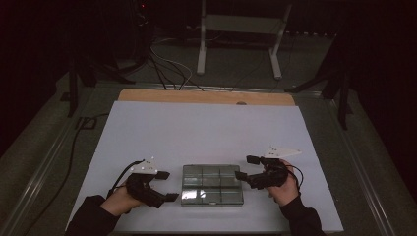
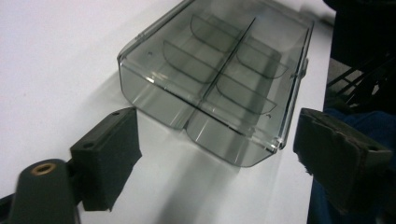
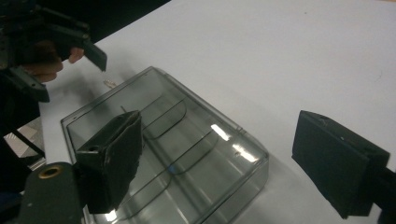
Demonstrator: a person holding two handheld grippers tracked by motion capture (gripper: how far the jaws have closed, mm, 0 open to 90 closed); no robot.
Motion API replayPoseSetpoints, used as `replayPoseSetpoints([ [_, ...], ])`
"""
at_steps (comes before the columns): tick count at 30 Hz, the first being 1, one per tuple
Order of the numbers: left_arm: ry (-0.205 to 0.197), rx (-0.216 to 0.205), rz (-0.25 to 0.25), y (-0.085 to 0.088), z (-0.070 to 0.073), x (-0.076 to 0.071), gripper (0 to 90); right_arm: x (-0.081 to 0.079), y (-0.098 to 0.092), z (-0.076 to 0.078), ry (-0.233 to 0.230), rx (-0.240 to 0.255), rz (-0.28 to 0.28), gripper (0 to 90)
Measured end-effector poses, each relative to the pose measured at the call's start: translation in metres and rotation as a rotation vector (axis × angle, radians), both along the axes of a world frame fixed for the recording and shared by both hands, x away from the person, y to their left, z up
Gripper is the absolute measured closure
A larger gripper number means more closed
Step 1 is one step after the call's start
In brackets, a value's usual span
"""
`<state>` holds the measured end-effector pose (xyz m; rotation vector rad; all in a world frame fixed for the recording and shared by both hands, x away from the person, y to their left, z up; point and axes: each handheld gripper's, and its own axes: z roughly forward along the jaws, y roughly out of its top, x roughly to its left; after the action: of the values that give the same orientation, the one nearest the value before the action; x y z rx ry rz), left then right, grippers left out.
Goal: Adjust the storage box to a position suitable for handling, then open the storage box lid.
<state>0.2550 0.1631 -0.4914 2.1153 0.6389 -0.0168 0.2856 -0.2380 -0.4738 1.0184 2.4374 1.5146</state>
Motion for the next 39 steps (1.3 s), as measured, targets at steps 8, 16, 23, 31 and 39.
replayPoseSetpoints([
  [8, -0.015, 0.005, -0.019, 0.000, -0.001, -0.003, 2.1, -0.015, -0.009, -0.003, -0.025, -0.039, 0.026, 5.0],
  [16, -0.005, 0.006, -0.030, 0.000, -0.005, -0.002, 2.1, -0.022, -0.022, -0.010, -0.006, 0.021, 0.078, 2.6],
  [23, -0.024, 0.001, -0.067, 0.001, -0.007, -0.002, 2.2, -0.031, -0.034, -0.012, -0.024, 0.032, 0.082, 2.6],
  [31, -0.026, -0.015, -0.079, 0.003, -0.009, -0.002, 4.3, -0.041, -0.042, -0.014, -0.048, 0.013, 0.091, 2.8],
  [39, -0.013, 0.020, -0.119, 0.002, -0.008, -0.005, 9.5, -0.046, -0.046, -0.020, -0.048, 0.015, 0.130, 8.0],
])
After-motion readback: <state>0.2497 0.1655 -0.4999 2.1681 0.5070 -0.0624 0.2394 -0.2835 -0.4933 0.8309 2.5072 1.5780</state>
